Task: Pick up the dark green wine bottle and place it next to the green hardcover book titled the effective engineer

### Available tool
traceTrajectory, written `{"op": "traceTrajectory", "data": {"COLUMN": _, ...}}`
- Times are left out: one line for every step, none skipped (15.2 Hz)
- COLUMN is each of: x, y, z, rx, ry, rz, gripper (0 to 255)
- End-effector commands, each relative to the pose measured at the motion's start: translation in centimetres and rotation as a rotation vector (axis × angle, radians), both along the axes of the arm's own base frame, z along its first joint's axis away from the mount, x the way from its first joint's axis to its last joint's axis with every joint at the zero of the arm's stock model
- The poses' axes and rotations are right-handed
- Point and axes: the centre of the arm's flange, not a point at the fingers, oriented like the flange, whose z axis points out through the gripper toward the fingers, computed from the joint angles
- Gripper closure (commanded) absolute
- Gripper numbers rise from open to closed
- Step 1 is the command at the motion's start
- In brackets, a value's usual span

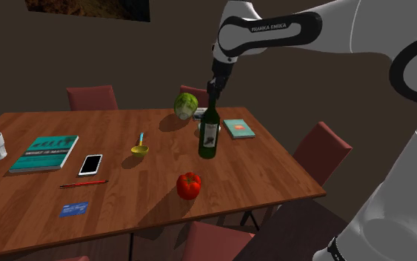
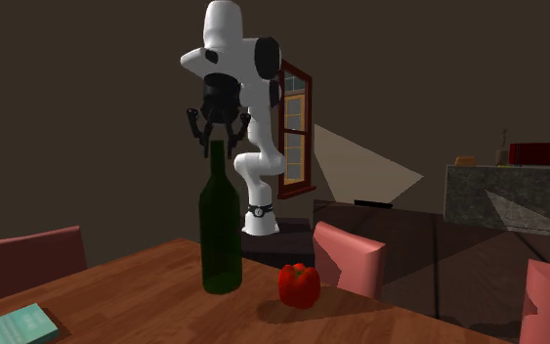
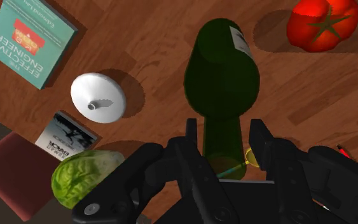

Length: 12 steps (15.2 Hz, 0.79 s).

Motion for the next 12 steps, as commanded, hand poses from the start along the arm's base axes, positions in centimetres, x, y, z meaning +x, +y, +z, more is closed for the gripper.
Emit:
{"op": "traceTrajectory", "data": {"x": -0.1, "y": -2.6, "z": 0.2, "rx": 0.000, "ry": -0.001, "rz": 0.002, "gripper": 255}}
{"op": "traceTrajectory", "data": {"x": -0.3, "y": -3.9, "z": 0.2, "rx": 0.000, "ry": -0.001, "rz": 0.002, "gripper": 255}}
{"op": "traceTrajectory", "data": {"x": -0.4, "y": -5.2, "z": 0.2, "rx": 0.000, "ry": -0.001, "rz": 0.002, "gripper": 255}}
{"op": "traceTrajectory", "data": {"x": -0.6, "y": -6.5, "z": 0.2, "rx": 0.000, "ry": -0.001, "rz": 0.002, "gripper": 255}}
{"op": "traceTrajectory", "data": {"x": -0.8, "y": -7.8, "z": 0.2, "rx": 0.000, "ry": -0.001, "rz": 0.002, "gripper": 255}}
{"op": "traceTrajectory", "data": {"x": -0.9, "y": -9.1, "z": 0.2, "rx": 0.000, "ry": -0.001, "rz": 0.002, "gripper": 255}}
{"op": "traceTrajectory", "data": {"x": -1.1, "y": -10.4, "z": 0.2, "rx": 0.000, "ry": -0.001, "rz": 0.002, "gripper": 255}}
{"op": "traceTrajectory", "data": {"x": -1.3, "y": -11.8, "z": 0.2, "rx": 0.000, "ry": -0.001, "rz": 0.002, "gripper": 255}}
{"op": "traceTrajectory", "data": {"x": -1.4, "y": -13.1, "z": 0.2, "rx": 0.000, "ry": -0.001, "rz": 0.002, "gripper": 255}}
{"op": "traceTrajectory", "data": {"x": -1.6, "y": -14.4, "z": 0.2, "rx": 0.000, "ry": -0.001, "rz": 0.002, "gripper": 255}}
{"op": "traceTrajectory", "data": {"x": -1.8, "y": -15.7, "z": 0.2, "rx": 0.000, "ry": -0.001, "rz": 0.002, "gripper": 255}}
{"op": "traceTrajectory", "data": {"x": -2.0, "y": -17.0, "z": 0.2, "rx": 0.000, "ry": -0.001, "rz": 0.002, "gripper": 255}}
